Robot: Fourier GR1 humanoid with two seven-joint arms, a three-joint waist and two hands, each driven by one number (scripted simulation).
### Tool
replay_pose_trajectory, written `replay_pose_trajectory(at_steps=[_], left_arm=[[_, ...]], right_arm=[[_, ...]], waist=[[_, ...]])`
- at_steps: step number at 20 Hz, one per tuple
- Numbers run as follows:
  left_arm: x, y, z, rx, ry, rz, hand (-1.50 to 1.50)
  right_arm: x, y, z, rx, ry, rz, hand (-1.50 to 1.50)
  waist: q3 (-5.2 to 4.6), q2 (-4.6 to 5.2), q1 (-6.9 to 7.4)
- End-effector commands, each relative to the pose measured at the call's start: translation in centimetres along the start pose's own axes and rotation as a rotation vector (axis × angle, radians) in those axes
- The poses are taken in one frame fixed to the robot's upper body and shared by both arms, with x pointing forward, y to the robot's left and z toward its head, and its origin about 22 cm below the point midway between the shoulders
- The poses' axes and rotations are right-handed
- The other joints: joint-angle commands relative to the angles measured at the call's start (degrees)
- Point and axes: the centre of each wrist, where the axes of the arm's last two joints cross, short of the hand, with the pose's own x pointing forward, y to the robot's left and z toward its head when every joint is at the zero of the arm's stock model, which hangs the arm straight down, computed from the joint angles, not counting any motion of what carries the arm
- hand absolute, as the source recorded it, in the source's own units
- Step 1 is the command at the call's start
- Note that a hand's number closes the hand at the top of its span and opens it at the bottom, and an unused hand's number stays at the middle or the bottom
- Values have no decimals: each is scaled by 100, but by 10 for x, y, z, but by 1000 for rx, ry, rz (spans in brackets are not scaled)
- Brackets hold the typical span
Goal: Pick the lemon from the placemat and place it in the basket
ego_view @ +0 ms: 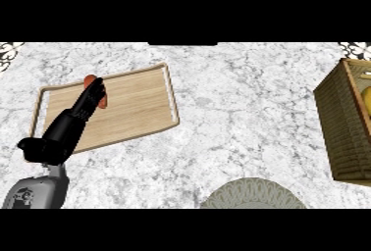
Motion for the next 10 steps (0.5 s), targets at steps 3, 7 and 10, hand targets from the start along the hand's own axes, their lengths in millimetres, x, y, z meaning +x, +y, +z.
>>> replay_pose_trajectory(at_steps=[3, 7, 10], left_arm=[[15, -4, 9, -1, -15, -16, 0], [-4, -4, 10, -12, -10, -6, 0], [-17, 3, 11, 4, 6, -6, 0]], right_arm=[[3, -24, -18, -2, -55, -58, -150], [3, -12, -23, -31, -17, -194, -150], [1, -34, -20, -60, 58, -263, -150]], waist=[[0, -8, 8], [-1, -2, 19], [-3, -5, -25]])
